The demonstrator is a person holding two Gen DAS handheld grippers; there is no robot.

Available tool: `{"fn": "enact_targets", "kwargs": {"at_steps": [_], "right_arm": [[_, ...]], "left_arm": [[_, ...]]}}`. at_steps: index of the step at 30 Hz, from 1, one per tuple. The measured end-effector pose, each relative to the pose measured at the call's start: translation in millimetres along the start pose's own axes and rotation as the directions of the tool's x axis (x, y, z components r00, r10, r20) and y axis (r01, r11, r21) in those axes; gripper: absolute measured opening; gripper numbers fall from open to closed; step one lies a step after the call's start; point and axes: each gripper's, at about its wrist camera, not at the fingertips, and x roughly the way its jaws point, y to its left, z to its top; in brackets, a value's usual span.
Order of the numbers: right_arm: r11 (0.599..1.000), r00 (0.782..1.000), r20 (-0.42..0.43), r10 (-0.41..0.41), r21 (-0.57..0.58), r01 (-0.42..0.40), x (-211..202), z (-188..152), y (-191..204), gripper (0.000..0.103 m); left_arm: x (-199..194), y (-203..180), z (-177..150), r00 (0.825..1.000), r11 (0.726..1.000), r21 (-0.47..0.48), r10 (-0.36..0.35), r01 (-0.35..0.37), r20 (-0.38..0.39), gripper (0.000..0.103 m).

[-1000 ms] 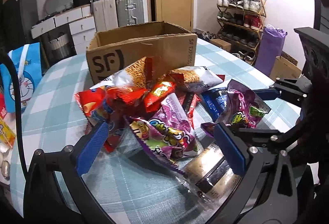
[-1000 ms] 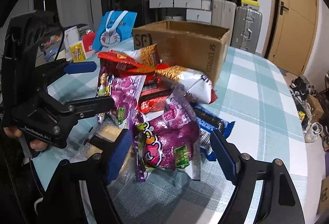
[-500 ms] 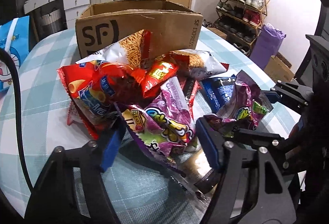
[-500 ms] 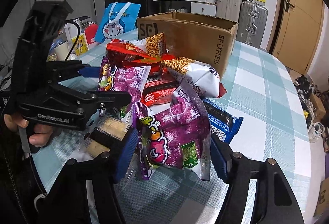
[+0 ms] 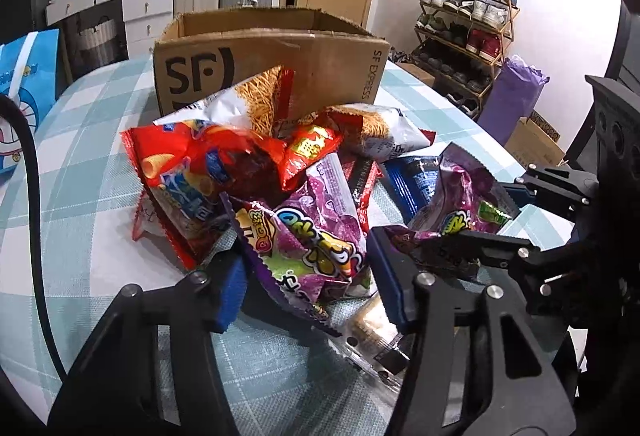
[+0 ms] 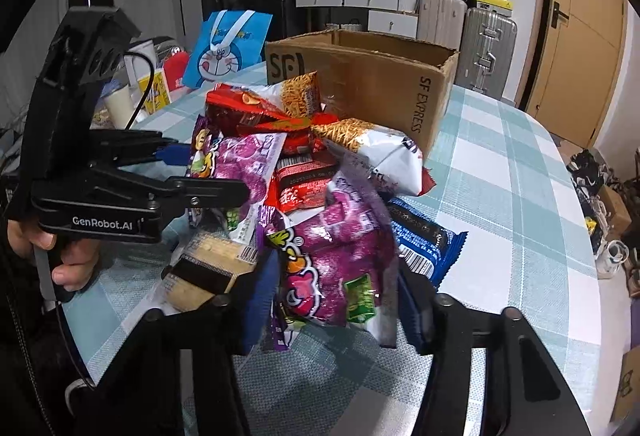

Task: Organize snacks
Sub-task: 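Lower the right gripper onto the purple candy bags and close it, then lift the purple candy bags with the right gripper and carry them over the box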

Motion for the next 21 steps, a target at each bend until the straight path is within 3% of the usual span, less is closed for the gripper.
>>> {"fn": "enact_targets", "kwargs": {"at_steps": [10,21], "right_arm": [[0.999,0.999,0.040,0.022,-0.032,-0.020,-9,-2,5,0.042],[0.999,0.990,0.141,0.031,0.025,-0.035,-30,4,-3,0.041]], "left_arm": [[-24,5,-5,0.999,1.000,0.001,-0.019,0.019,0.050,0.052],[-66,7,1,0.989,1.000,-0.008,-0.012,0.013,0.148,0.052]]}}
